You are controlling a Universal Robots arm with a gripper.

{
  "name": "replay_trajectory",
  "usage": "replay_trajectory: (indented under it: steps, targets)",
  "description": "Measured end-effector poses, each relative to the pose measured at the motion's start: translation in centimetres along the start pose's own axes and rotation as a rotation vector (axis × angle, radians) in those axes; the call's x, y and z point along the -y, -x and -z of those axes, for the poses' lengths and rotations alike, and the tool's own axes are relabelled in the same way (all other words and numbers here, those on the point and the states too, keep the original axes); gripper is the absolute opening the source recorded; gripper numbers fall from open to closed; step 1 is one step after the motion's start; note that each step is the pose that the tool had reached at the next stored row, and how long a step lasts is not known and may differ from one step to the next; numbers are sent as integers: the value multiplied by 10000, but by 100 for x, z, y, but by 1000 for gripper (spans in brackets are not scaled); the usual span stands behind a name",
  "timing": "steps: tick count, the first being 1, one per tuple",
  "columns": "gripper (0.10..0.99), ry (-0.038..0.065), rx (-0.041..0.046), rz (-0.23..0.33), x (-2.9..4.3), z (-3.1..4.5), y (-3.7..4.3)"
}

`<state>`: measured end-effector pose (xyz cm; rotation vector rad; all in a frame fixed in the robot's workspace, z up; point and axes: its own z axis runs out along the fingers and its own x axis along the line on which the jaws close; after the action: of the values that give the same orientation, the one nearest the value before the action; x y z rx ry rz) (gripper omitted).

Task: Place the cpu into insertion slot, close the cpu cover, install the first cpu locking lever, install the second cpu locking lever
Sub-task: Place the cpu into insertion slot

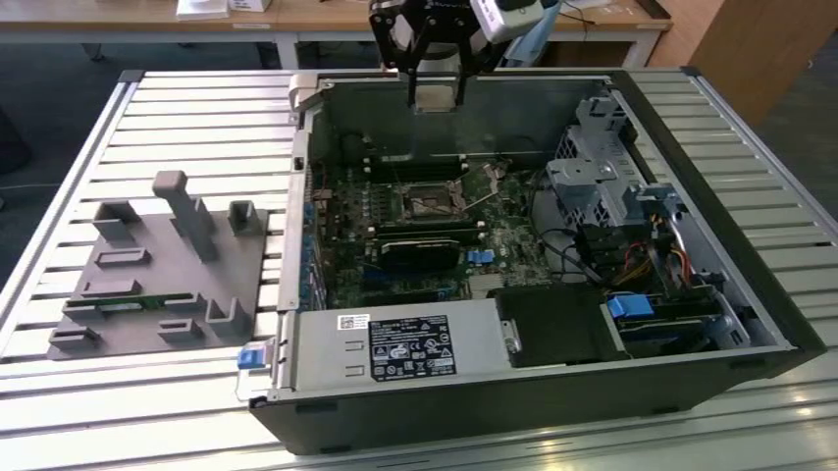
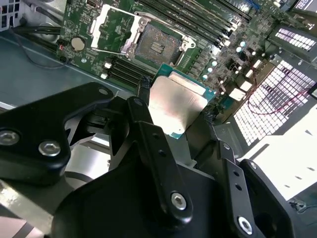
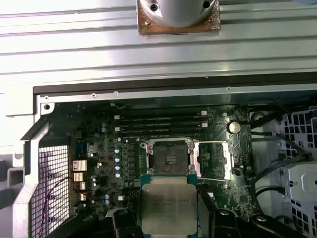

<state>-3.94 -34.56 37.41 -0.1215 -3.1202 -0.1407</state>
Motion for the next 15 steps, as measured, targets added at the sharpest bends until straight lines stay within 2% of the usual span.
replay_trajectory:
  steps: [15]
  targets:
    - [541, 13, 59, -662, 0, 0, 0]
